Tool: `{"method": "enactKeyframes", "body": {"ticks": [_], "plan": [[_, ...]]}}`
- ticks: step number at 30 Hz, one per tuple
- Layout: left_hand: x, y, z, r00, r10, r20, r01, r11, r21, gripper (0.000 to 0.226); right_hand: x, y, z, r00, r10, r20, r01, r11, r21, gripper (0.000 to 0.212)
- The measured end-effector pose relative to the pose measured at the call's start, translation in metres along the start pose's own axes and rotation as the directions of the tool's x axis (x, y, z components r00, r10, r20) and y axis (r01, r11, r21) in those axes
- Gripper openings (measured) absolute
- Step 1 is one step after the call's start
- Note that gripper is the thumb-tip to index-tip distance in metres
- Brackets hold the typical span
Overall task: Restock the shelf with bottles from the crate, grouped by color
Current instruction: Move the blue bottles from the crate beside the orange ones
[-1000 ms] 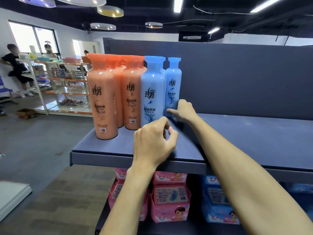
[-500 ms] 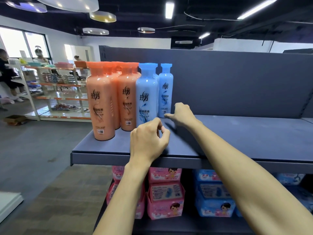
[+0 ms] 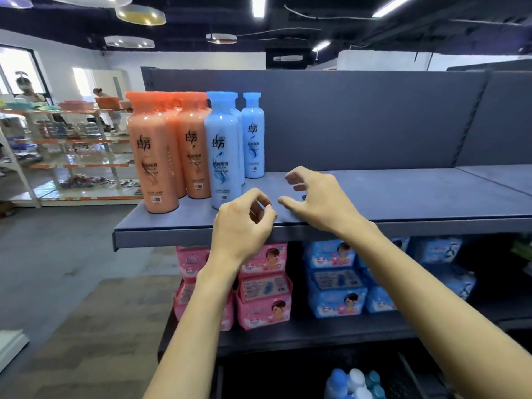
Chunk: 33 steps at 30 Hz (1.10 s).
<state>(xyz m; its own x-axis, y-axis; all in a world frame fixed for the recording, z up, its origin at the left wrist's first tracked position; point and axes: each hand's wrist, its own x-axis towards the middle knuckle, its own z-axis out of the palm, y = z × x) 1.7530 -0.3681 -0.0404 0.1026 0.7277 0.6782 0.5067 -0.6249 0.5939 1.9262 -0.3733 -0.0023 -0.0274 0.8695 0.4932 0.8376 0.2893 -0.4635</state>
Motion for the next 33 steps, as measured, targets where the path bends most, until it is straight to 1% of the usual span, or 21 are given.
{"method": "enactKeyframes", "body": {"ticks": [4,6,9,12,14,17,21,26,30,33], "plan": [[-0.018,0.003,0.02,0.997,0.003,0.077,-0.004,1.0,0.011,0.014,-0.044,0.012,-0.011,0.997,0.024,-0.079,-0.025,1.0,-0.011,0.038],[-0.029,0.006,0.033,0.992,-0.001,0.128,0.004,1.0,-0.022,0.015,-0.068,0.019,-0.014,0.991,0.033,-0.127,-0.036,0.999,-0.02,0.034],[-0.05,0.009,0.057,0.973,0.001,0.231,0.019,0.996,-0.083,0.016,-0.103,0.037,-0.014,0.987,0.067,-0.146,-0.072,0.997,-0.029,0.032],[-0.074,0.006,0.086,0.947,-0.007,0.32,0.034,0.996,-0.078,0.016,-0.138,0.065,-0.004,0.983,0.151,-0.106,-0.156,0.987,-0.04,0.032],[-0.094,-0.001,0.107,0.925,-0.033,0.379,0.06,0.996,-0.06,0.016,-0.162,0.088,0.01,0.976,0.211,-0.054,-0.214,0.974,-0.068,0.033],[-0.126,-0.011,0.135,0.869,-0.094,0.487,0.118,0.993,-0.018,0.017,-0.198,0.119,0.033,0.951,0.306,0.039,-0.301,0.948,-0.102,0.032],[-0.168,-0.021,0.161,0.789,-0.154,0.595,0.156,0.987,0.049,0.012,-0.232,0.152,0.059,0.891,0.431,0.143,-0.416,0.901,-0.122,0.034],[-0.215,-0.037,0.189,0.681,-0.275,0.678,0.217,0.961,0.173,0.009,-0.262,0.192,0.096,0.786,0.562,0.257,-0.552,0.825,-0.117,0.033],[-0.244,-0.052,0.199,0.62,-0.356,0.699,0.269,0.934,0.237,0.008,-0.287,0.22,0.131,0.664,0.644,0.38,-0.627,0.757,-0.186,0.037],[-0.261,-0.063,0.203,0.58,-0.407,0.706,0.309,0.912,0.271,0.006,-0.306,0.241,0.159,0.565,0.672,0.478,-0.649,0.72,-0.245,0.047]]}}
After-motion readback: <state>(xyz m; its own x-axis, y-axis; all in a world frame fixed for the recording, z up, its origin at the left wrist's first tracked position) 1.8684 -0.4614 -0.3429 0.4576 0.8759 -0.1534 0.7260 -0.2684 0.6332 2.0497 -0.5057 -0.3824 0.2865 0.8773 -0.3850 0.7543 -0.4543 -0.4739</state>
